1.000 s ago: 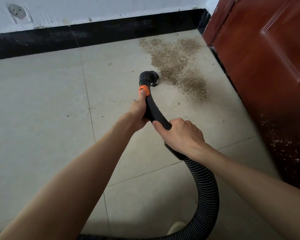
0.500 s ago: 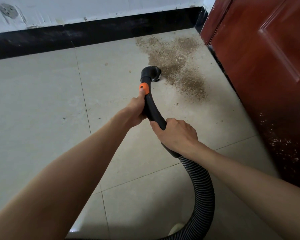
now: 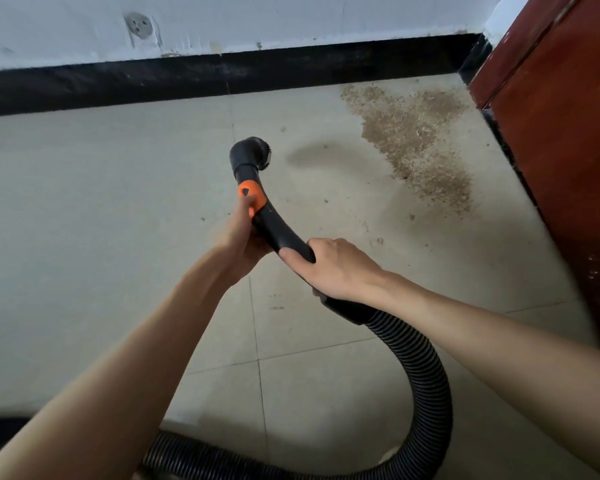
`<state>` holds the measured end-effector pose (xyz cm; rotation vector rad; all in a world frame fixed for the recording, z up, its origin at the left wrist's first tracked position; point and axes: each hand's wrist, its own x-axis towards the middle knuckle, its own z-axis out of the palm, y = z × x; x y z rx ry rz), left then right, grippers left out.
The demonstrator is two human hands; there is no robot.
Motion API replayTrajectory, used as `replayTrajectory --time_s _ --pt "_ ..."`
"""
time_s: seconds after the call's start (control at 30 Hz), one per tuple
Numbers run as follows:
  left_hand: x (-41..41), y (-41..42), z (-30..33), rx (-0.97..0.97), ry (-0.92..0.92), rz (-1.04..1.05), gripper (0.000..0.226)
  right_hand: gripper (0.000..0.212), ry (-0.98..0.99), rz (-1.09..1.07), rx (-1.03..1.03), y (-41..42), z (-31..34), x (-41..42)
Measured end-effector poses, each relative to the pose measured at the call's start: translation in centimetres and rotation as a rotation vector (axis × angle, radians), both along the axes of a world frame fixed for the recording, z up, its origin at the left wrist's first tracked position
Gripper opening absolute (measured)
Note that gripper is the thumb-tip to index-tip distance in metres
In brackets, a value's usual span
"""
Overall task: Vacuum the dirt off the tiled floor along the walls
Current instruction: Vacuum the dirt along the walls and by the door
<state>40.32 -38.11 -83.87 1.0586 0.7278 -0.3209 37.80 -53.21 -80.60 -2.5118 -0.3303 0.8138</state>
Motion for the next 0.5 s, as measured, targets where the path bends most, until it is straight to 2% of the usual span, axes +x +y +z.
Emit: replayTrajectory --time_s 0.17,0.37,0.5 --pt "-2.8 3.8 -0.5 0.061 -0.006 0.137 0.034 0.052 0.054 0.108 0.027 3.0 0.6 -1.1" --pt "-6.9 5.9 -2.4 0.120 0.049 0.350 0.049 0.057 0.087 0.285 -0.010 5.5 0.6 -2.8" --pt "-8.4 5.9 -2.7 0.069 0.068 0.401 0.047 0.057 0.100 0.336 -0.037 6.0 0.8 -3.6"
